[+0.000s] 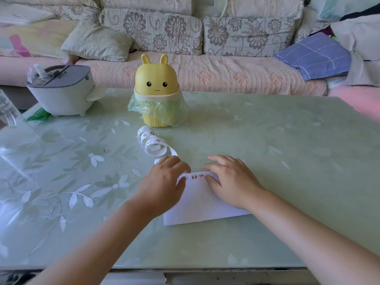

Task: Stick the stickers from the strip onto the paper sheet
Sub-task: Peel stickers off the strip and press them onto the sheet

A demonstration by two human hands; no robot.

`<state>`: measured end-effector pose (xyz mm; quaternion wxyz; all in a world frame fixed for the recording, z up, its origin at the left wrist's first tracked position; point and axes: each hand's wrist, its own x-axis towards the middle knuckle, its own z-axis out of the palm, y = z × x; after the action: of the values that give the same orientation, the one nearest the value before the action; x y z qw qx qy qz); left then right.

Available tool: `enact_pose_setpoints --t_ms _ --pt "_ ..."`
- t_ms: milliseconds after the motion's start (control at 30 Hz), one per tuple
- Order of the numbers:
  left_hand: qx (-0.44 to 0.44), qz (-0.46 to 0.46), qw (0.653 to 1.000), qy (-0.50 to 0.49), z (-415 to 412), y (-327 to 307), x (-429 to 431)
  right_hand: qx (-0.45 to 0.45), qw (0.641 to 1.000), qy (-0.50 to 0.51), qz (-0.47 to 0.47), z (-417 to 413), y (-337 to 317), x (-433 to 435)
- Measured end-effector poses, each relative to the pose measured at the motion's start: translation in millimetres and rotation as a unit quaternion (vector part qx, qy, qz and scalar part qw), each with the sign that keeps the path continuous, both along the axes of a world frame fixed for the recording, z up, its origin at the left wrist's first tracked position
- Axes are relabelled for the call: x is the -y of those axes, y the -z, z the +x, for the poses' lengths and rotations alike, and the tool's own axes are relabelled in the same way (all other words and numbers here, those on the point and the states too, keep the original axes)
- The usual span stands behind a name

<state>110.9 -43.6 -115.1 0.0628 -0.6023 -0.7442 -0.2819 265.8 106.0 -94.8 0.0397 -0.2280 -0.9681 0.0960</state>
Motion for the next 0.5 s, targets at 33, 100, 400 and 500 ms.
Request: enact_pose_setpoints --t_ms 33,100,400,500 --pt "-0.004 0.017 1.000 -0.006 -6 -5 1 -0.013 1.000 0.000 -0.009 -6 -1 2" --pt "-0.020 0.033 0.999 -0.029 -19 -14 4 -0.041 0.999 0.000 -0.026 -20 -4 8" --pt "-0.043 -0.075 0.995 -0.045 -53 -10 20 -0.068 0.983 0.060 -0.158 -63 -9 27" --pt "-0.043 -0.068 0.995 -0.060 -56 -10 20 -0.066 0.979 0.086 -0.172 -69 -9 28"
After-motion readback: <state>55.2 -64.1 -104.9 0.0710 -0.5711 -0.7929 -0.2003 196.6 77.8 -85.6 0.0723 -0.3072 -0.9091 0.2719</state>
